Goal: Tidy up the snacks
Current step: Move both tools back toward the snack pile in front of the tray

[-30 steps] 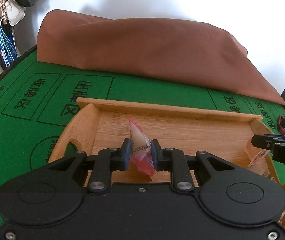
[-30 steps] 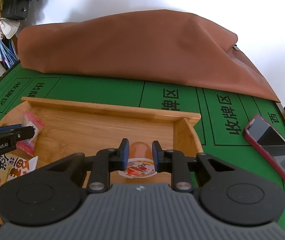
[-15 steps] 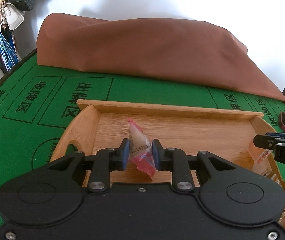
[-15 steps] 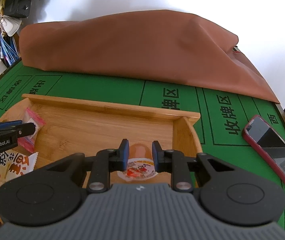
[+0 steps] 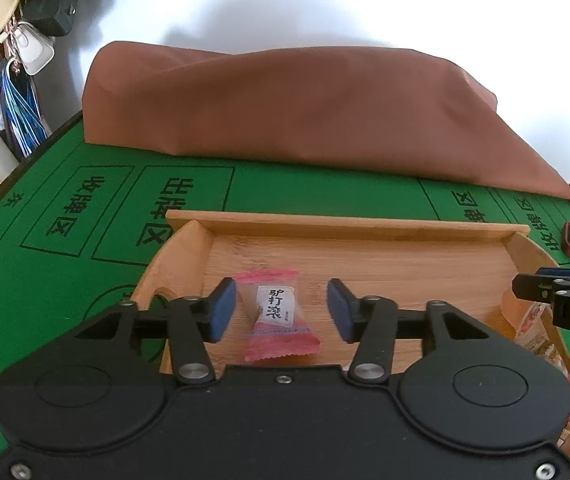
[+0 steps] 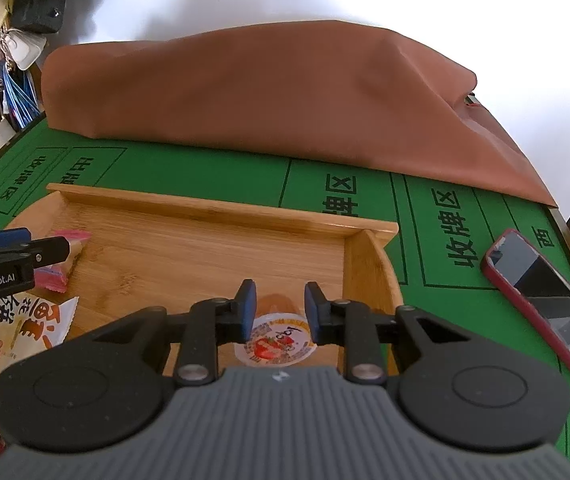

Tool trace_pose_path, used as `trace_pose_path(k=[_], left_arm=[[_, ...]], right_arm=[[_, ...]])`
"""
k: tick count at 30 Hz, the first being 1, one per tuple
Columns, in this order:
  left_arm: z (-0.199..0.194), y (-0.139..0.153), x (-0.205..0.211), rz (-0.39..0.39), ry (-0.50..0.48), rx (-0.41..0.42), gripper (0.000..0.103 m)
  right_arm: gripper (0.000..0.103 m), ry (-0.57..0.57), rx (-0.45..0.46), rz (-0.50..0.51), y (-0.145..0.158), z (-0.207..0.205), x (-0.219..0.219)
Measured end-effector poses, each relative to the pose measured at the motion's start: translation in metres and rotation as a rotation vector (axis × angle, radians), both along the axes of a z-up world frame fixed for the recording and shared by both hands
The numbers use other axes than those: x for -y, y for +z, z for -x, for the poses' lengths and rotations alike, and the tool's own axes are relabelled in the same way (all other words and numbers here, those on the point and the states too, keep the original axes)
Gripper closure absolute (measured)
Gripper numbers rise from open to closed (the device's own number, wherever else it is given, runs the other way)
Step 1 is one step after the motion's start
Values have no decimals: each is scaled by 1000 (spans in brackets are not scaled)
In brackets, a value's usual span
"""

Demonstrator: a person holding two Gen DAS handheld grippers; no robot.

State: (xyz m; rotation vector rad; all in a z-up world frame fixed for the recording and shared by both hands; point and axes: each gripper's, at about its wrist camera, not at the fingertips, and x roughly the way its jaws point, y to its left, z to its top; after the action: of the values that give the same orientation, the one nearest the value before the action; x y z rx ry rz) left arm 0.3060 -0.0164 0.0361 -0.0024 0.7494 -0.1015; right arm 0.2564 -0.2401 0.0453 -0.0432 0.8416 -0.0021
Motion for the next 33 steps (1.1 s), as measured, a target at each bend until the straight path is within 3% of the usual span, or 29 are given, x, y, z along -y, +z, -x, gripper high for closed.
trace_pose_path(k=[2,6,8,18,33], left_arm=[[2,2,0,-5,4,5,46],[12,8,-2,-5,3,17,39],[19,11,-2,-10,-2,29,28],[69,25,-2,-35,-34,90,23],[158,32,-14,-9,-79,183,13]], right_arm=[[54,3,6,-6,3,3,0],[51,18,20,-15,9,12,-1],[49,32,28,-20,12,18,-2],[38,112,74,-39,24,59,-10],[33,194,139,-50,24,136,-17]])
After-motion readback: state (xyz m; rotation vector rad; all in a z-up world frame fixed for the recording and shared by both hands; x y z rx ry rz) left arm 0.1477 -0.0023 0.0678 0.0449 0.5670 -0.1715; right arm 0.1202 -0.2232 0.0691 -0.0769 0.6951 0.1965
